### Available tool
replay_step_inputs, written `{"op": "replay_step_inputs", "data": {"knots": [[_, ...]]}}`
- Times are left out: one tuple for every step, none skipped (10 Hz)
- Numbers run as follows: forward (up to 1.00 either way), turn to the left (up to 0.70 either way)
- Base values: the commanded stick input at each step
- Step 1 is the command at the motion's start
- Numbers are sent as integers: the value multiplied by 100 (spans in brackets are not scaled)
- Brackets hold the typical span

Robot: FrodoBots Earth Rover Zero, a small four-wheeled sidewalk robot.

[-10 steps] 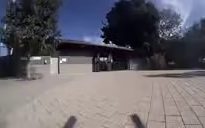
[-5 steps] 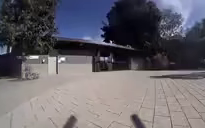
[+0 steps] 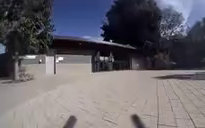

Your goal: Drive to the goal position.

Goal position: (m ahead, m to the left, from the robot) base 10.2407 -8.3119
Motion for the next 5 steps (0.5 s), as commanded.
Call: {"op": "replay_step_inputs", "data": {"knots": [[100,0],[100,0],[100,0],[100,0],[100,0]]}}
